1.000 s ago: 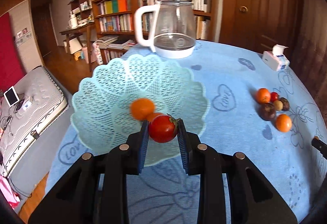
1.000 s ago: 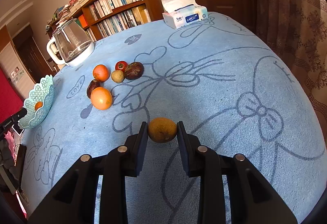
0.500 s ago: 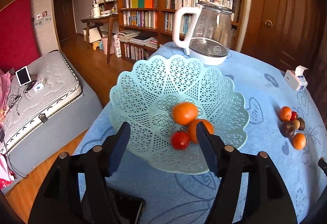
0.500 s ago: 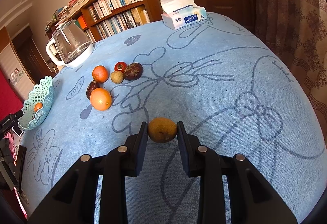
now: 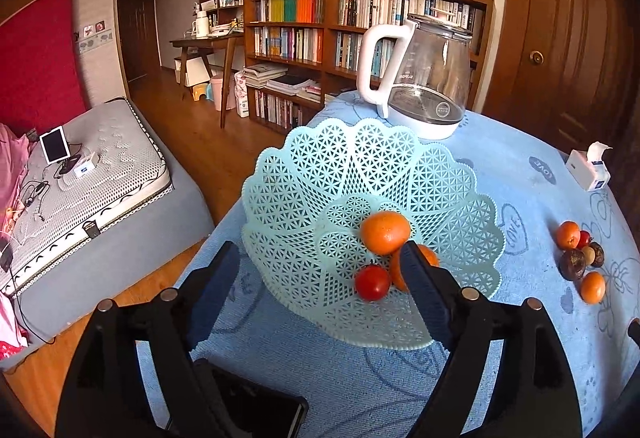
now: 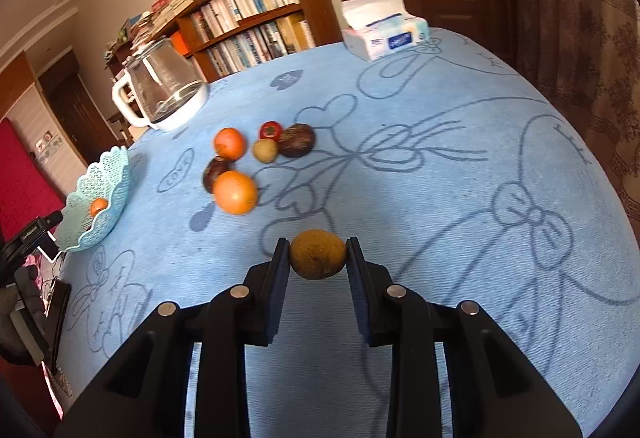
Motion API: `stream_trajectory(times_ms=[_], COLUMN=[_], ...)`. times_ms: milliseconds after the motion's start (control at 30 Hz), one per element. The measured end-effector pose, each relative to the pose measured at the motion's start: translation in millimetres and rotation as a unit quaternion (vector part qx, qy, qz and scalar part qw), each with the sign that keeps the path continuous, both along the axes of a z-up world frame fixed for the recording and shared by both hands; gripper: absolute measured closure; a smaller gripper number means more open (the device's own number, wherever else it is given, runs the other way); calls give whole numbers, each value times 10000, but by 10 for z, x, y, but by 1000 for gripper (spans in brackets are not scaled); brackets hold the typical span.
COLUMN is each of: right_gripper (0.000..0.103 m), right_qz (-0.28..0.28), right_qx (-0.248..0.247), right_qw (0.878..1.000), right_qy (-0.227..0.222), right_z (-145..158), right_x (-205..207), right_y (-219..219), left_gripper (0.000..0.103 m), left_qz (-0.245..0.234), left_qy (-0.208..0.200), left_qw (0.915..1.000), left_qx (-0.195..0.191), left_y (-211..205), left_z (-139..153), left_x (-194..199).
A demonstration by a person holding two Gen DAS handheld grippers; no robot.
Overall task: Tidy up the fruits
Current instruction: 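Lower the kiwi into the basket and open the right gripper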
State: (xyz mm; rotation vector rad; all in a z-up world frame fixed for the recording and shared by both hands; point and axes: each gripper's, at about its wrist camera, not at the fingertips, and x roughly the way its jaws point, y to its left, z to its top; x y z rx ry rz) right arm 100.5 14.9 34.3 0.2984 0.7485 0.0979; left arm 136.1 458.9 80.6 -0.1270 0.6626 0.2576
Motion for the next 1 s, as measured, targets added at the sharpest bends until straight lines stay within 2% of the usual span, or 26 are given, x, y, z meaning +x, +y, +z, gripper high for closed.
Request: stream_trajectory(times_ms=[233,433,667,800,1000], right_gripper=[74,74,74,74,73], right_qz=[464,1079,1920,2269,2444], right_qx=[81,-86,-162,-154,-158], right_qw=[9989,9940,9804,9728,9691], right_qy=[-41,-171,-400,-436,-277], right_z=[123,341,585,630,545], right_x=[147,382,669,799,1047], right_y=[425,1050,1932,2343,2696], left_gripper=[14,11,9,9,9], left_qz=[-80,-224,-149,-44,99], left_qy=[-87,-246,-290,-327,-306], left_qw=[9999,9992,9995,9994,9993], left_qx=[115,216,-45,-57,-200], left_y=[23,49,192,269,388], left_z=[54,134,155,176,169], left_x=[6,-22,-32,-51,-36])
